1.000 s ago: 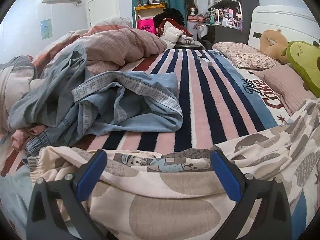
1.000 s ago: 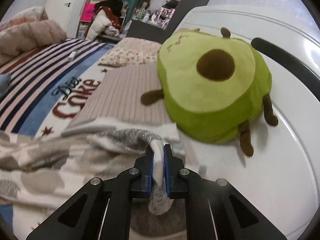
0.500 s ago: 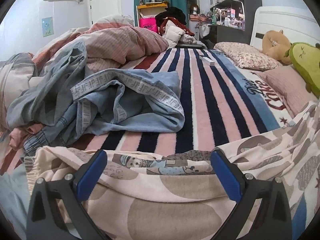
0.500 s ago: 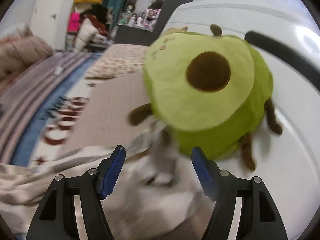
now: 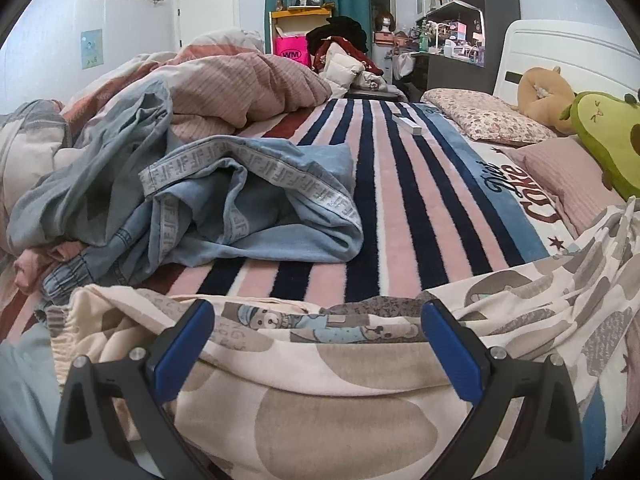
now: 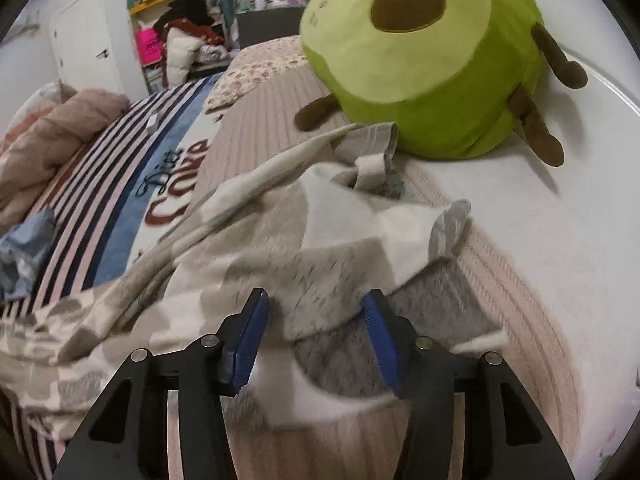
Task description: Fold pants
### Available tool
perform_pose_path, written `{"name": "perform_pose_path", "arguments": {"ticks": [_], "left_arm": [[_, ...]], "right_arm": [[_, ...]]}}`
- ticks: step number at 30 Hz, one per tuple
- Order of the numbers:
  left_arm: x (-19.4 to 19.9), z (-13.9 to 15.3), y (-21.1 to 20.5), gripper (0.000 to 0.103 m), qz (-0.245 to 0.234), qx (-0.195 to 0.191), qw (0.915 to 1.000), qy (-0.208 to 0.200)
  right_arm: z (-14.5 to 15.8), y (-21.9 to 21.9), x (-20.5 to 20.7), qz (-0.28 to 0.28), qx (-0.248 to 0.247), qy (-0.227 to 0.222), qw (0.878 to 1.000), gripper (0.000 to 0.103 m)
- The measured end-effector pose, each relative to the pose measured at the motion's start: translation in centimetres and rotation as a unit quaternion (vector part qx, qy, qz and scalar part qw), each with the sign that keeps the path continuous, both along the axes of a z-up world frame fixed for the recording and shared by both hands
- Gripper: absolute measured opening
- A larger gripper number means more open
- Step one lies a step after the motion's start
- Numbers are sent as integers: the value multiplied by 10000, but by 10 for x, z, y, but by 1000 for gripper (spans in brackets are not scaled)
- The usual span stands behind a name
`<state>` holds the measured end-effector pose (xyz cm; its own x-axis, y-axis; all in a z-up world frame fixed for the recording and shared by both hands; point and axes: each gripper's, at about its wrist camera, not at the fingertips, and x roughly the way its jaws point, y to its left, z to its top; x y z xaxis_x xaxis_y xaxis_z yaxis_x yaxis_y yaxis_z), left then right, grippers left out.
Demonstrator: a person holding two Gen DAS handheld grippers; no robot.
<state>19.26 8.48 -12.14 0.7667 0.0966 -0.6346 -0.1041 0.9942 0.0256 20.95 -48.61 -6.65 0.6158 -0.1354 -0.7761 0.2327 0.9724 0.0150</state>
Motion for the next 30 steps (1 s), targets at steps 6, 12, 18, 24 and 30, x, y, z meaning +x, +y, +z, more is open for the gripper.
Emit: {"name": "perform_pose_path", "arguments": {"ticks": [6, 12, 18, 24, 30], "left_arm": [[4, -8, 13, 102, 206, -140, 9996, 130], [2, -6, 13, 102, 169, -131, 9997, 92], [0, -4, 6, 102, 22, -172, 9998, 91], [-2, -2, 3, 102, -70, -175, 9998, 87], [-2, -2, 2, 102, -78, -185, 9998, 87]], "right_arm": [[-3, -4, 27, -214, -206, -146, 9995, 0], [32, 10, -16, -391, -844, -1071, 9899, 0], [38, -3, -35, -319, -349, -697, 9964, 3], [0, -1, -11, -23, 306, -60, 9995, 37], [-4, -3, 20, -86, 562, -113, 9983, 55]]}}
